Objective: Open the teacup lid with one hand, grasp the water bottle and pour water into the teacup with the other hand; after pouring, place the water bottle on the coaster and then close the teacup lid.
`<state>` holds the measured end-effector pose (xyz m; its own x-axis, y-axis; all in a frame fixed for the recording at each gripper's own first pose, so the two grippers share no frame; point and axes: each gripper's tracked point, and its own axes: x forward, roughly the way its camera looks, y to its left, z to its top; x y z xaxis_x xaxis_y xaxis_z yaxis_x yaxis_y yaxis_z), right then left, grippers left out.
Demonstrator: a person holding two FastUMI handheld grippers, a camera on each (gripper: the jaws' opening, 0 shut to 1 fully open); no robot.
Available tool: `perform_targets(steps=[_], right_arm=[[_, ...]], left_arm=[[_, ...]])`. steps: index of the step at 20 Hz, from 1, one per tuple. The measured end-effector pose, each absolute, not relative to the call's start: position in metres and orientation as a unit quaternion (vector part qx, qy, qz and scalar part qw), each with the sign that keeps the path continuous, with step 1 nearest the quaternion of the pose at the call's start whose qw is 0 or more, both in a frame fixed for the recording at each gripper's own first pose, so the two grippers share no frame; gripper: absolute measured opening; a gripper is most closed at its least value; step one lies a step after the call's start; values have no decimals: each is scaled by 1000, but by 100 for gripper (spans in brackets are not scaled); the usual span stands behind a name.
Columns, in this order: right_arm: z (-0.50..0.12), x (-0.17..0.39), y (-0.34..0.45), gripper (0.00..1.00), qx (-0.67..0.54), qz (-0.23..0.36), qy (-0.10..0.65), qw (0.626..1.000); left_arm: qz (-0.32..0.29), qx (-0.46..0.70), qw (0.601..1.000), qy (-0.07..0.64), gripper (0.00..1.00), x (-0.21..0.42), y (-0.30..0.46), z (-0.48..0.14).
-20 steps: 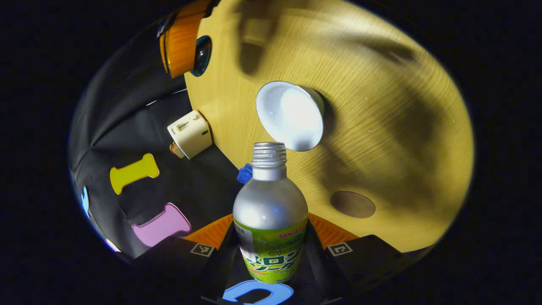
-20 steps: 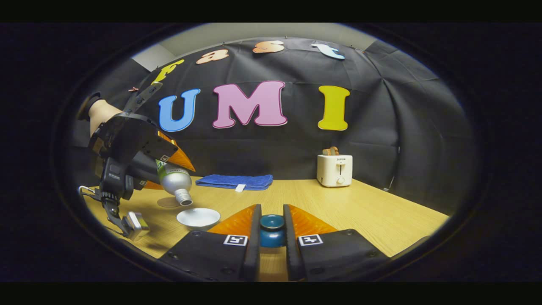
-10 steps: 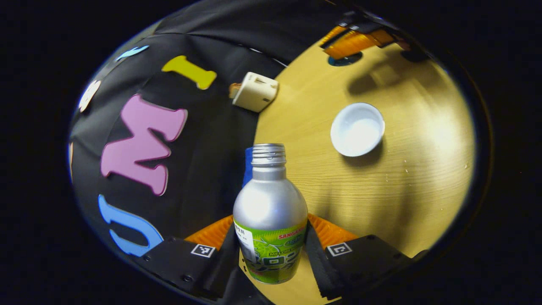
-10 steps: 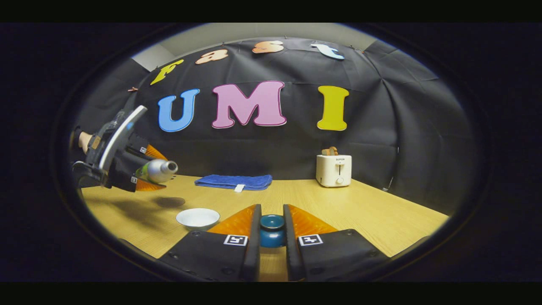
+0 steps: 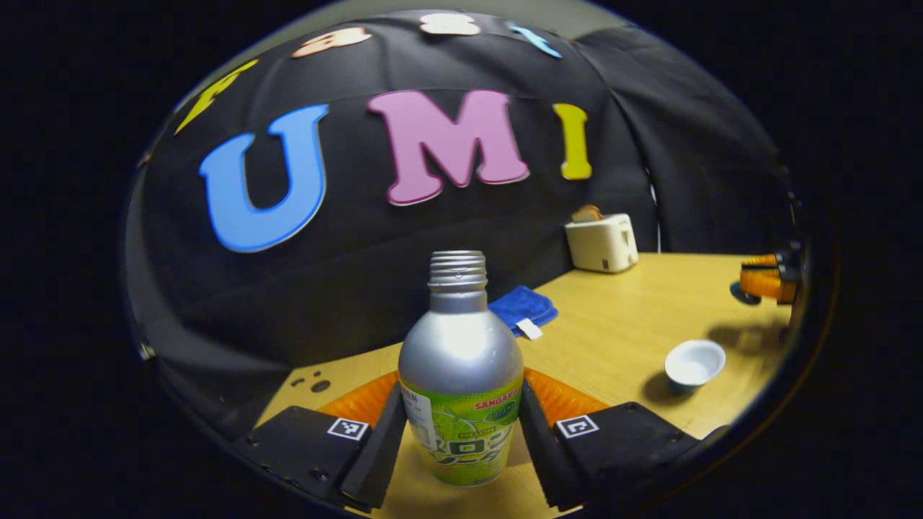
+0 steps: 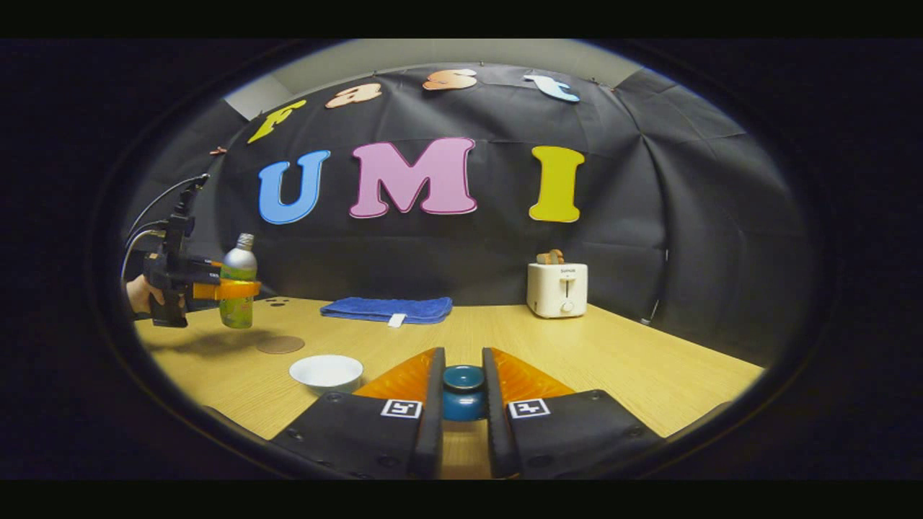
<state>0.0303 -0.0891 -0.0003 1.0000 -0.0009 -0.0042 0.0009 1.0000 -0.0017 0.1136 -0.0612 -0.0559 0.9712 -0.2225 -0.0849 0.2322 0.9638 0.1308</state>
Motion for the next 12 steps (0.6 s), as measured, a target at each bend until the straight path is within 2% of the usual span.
perform_targets(steps=[2, 3, 7, 10, 12], right_arm=[[0, 31, -93, 29, -1, -11, 1, 1000], [0, 31, -95, 25, -1, -18, 1, 1000], [0, 30, -100, 25, -2, -34, 1, 999], [1, 30, -100, 33, -2, -36, 1, 999], [1, 29, -99, 25, -2, -36, 1, 999]], left_arm=[[-121, -1, 992, 35, 79, 116, -68, -55], [-124, -23, 991, 34, 80, 117, -70, -55], [-142, -62, 987, 35, 80, 118, -75, -57], [-149, -58, 986, 38, 80, 119, -74, -58], [-152, -57, 986, 40, 80, 118, -76, -59]])
